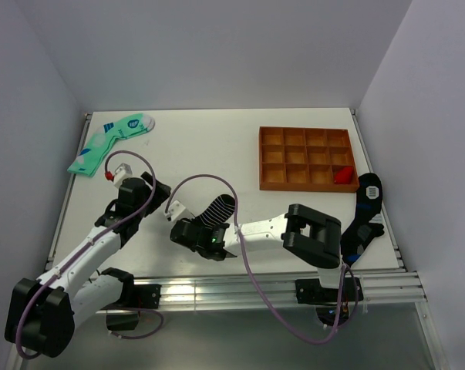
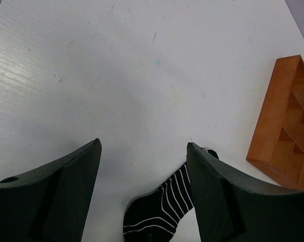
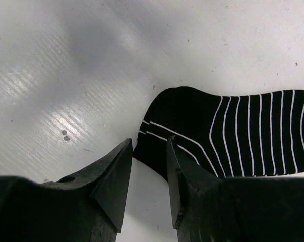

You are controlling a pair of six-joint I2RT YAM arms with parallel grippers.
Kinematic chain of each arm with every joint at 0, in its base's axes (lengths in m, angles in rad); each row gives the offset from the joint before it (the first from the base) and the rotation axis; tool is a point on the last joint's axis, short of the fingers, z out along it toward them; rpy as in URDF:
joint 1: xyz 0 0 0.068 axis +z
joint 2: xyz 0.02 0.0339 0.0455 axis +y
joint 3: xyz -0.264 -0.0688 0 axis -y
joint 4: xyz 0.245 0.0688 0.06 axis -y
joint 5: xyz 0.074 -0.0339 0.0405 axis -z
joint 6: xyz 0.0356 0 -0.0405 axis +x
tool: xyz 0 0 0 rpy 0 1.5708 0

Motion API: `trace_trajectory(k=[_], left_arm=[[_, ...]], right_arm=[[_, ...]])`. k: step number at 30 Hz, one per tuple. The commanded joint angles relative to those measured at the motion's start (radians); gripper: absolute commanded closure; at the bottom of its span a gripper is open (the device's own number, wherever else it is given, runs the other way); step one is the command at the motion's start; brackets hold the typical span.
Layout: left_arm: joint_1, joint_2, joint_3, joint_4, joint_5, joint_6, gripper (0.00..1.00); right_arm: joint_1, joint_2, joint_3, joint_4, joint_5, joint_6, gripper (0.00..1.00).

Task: Roll the socks
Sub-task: Roll the sock at the center of the board.

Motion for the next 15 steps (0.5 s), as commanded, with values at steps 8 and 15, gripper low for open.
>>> trace_trajectory(k=[8,15], left_arm=[[0.005,0.017,0.024,0.053,0.015,0.021,0.26],[0.005,0.017,0.022,0.054,0.016,0.023,0.26]], right_arm=[[0.007,0.033,0.045,0.018,0.008,0.011,0.59],[0.008,0.055,0.047,0.019,-0.005,0.024,0.59]])
